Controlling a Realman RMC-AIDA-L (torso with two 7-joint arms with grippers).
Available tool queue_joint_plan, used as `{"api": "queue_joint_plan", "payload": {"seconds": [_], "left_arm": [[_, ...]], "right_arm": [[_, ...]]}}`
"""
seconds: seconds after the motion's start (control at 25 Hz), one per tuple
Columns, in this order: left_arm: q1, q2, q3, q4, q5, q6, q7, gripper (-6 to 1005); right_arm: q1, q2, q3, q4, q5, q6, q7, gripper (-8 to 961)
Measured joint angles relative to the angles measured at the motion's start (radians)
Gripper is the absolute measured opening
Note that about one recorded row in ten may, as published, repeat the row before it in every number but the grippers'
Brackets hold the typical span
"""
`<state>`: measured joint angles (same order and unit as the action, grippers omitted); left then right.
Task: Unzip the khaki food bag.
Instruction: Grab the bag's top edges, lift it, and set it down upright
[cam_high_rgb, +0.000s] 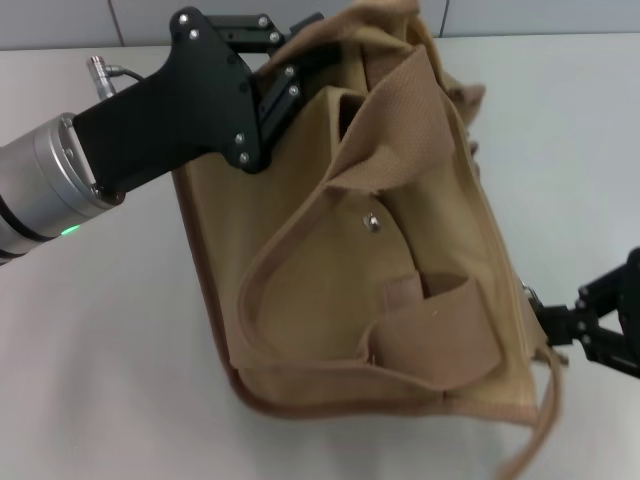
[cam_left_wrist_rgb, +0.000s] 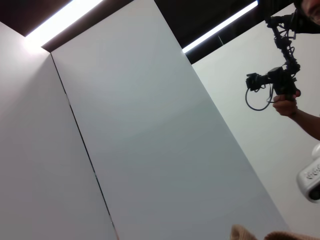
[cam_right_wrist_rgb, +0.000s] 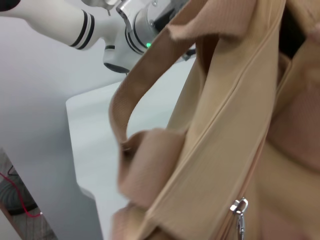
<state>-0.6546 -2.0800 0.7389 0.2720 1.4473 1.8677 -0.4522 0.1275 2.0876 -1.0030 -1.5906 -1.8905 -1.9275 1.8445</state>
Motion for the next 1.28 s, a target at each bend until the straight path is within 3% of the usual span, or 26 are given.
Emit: {"api": "queue_joint_plan", "payload": {"seconds": [0.36,0.6,0.84,1.16,1.28], "left_arm": [[0.000,0.000,0.003,-0.001,-0.022,-0.016,0.004,62],[0.000,0.000,0.003,-0.001,-0.023,-0.015,0.004,62],[0.004,0.000,0.002,-0.001,-0.024,-0.007,0.004,62],[0.016,0.000,-0.003,0.005,-0.031,0.003,0.002,62],[0.020,0.000,-0.003,0.008,-0.032,0.009,-0.003,62]], "right_arm": [[-0.054,0.001,0.046,0.009,-0.013,-0.052,-0.005,15],[-0.049,-0.002,0.076,0.057,0.014,-0.063,-0.017,17],[0.001,-0.003,0.225,0.151,0.052,-0.071,-0.051,18],[0.024,-0.023,0.457,0.210,0.037,-0.104,-0.223,194],[0.030,-0.026,0.522,0.221,-0.003,-0.079,-0.297,339]]}}
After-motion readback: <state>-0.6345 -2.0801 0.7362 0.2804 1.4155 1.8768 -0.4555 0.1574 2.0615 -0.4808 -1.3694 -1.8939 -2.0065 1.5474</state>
